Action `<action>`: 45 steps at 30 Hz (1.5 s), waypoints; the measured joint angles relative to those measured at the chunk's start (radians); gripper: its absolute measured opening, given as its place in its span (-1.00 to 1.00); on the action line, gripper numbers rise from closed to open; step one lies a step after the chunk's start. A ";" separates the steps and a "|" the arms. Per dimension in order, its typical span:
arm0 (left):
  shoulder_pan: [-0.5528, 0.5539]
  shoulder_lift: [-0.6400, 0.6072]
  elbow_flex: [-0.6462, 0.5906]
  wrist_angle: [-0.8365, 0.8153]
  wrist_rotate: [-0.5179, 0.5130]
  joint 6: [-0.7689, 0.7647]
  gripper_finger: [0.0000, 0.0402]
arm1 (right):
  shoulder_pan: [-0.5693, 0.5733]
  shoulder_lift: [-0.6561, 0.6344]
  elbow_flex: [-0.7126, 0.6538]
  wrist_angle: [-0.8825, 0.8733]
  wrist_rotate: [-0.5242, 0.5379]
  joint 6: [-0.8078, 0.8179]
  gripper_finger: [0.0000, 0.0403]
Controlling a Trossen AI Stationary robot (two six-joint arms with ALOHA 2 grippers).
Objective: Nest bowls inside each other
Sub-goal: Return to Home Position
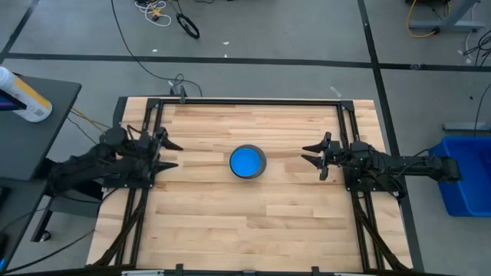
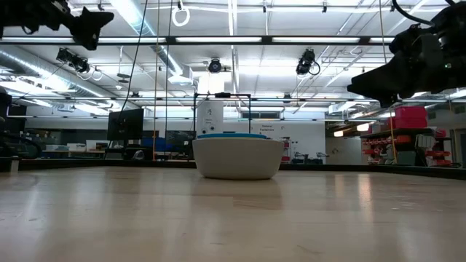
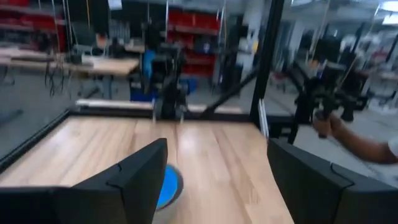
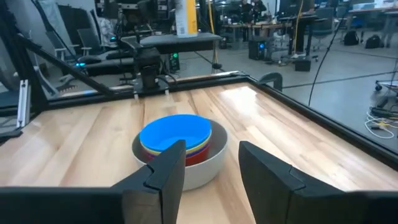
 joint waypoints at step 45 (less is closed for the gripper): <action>-0.303 -0.033 -0.355 0.240 -0.342 0.066 0.41 | 0.001 0.000 0.000 -0.150 -0.127 0.086 -0.20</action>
